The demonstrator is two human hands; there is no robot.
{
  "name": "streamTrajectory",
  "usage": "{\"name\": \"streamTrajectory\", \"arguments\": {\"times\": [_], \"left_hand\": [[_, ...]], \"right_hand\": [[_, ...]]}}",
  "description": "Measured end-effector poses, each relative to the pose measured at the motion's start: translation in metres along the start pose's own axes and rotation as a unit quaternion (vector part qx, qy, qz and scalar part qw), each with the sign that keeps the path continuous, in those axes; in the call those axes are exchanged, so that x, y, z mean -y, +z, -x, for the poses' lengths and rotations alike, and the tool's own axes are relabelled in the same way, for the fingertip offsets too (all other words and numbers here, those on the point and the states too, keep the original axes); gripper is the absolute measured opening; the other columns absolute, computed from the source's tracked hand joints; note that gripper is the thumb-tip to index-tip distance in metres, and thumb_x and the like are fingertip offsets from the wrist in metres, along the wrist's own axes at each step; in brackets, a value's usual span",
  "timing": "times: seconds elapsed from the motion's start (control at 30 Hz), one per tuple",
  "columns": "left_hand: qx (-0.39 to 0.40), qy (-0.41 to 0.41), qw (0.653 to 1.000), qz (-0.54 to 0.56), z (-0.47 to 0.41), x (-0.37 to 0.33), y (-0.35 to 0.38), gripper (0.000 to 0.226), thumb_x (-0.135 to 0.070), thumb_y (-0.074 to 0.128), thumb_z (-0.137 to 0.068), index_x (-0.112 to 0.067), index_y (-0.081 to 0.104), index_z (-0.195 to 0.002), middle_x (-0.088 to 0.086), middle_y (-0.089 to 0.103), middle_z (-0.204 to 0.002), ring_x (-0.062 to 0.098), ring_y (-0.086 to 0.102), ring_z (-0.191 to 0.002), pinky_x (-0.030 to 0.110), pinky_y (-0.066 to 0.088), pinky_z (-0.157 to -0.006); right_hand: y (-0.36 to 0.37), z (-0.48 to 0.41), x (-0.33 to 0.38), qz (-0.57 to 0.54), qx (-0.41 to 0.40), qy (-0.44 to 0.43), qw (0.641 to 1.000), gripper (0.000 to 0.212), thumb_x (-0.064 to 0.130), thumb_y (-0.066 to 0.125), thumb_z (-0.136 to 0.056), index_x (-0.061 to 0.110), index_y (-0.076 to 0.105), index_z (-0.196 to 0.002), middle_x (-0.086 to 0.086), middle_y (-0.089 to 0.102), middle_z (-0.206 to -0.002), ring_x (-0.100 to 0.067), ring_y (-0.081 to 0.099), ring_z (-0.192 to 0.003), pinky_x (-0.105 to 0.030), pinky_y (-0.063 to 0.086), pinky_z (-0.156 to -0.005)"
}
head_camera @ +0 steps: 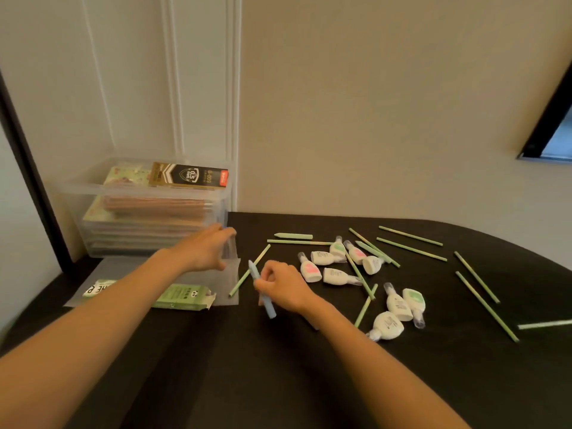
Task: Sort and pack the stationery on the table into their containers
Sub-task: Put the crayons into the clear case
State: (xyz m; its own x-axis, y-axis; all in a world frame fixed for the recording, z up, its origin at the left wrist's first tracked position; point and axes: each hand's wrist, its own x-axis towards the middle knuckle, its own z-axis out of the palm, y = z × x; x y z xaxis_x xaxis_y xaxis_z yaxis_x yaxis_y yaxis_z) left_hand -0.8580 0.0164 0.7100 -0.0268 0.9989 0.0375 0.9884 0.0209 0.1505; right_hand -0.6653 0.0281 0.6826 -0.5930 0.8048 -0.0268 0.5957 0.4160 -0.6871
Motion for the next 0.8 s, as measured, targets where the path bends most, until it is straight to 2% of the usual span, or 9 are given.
{"name": "streamTrajectory", "arguments": {"times": [0.1,0.2,0.27,0.5,0.63,0.8], "left_hand": [[-0.068,0.025,0.997,0.041,0.002,-0.036,-0.008,0.076,-0.027,0.072,-0.076,-0.018,0.032,-0.140,0.003,0.039,-0.125,0.019,0.046,-0.111,0.027,0.042,-0.084],[-0.078,0.041,0.994,0.062,0.006,-0.072,-0.004,0.076,-0.030,0.074,-0.073,-0.021,0.034,-0.137,0.001,0.038,-0.126,0.019,0.043,-0.114,0.030,0.044,-0.088],[-0.080,0.052,0.993,0.069,0.008,-0.092,0.002,0.073,-0.030,0.074,-0.072,-0.023,0.036,-0.134,0.000,0.040,-0.126,0.020,0.043,-0.114,0.034,0.045,-0.089],[-0.054,0.074,0.987,0.130,0.017,-0.152,0.025,0.058,-0.028,0.076,-0.068,-0.025,0.043,-0.116,-0.005,0.051,-0.118,0.014,0.049,-0.102,0.032,0.048,-0.085],[-0.031,0.066,0.984,0.160,0.018,-0.178,0.029,0.067,-0.022,0.076,-0.068,-0.023,0.040,-0.124,-0.002,0.045,-0.121,0.014,0.047,-0.104,0.028,0.045,-0.085],[-0.027,0.031,0.972,0.229,0.014,-0.198,0.037,0.064,-0.015,0.077,-0.067,-0.022,0.039,-0.118,0.001,0.047,-0.118,0.014,0.049,-0.103,0.025,0.044,-0.082]], "right_hand": [[-0.012,0.011,-0.007,-0.100,-0.055,0.035,0.993,0.014,0.020,0.048,-0.094,0.008,0.053,-0.091,-0.006,0.061,-0.072,-0.016,0.061,-0.064,-0.035,0.051,-0.072],[-0.027,0.033,-0.021,-0.180,-0.088,0.078,0.977,0.014,0.018,0.047,-0.095,0.009,0.057,-0.091,-0.002,0.053,-0.061,-0.009,0.050,-0.049,-0.019,0.044,-0.052],[-0.036,0.047,-0.034,-0.207,-0.106,0.096,0.968,0.017,0.021,0.048,-0.095,0.010,0.060,-0.091,0.000,0.051,-0.060,-0.007,0.045,-0.047,-0.015,0.038,-0.047],[-0.060,0.088,-0.071,-0.289,-0.130,0.138,0.938,0.020,0.013,0.047,-0.094,0.017,0.062,-0.082,-0.003,0.053,-0.065,-0.008,0.040,-0.048,-0.017,0.032,-0.047],[-0.074,0.100,-0.082,-0.314,-0.128,0.146,0.929,0.014,0.013,0.048,-0.095,0.015,0.062,-0.093,-0.004,0.054,-0.067,-0.008,0.041,-0.051,-0.018,0.033,-0.049],[-0.096,0.107,-0.099,-0.334,-0.149,0.161,0.917,0.018,0.012,0.048,-0.094,0.007,0.062,-0.106,-0.005,0.053,-0.068,-0.009,0.040,-0.052,-0.018,0.034,-0.050]]}}
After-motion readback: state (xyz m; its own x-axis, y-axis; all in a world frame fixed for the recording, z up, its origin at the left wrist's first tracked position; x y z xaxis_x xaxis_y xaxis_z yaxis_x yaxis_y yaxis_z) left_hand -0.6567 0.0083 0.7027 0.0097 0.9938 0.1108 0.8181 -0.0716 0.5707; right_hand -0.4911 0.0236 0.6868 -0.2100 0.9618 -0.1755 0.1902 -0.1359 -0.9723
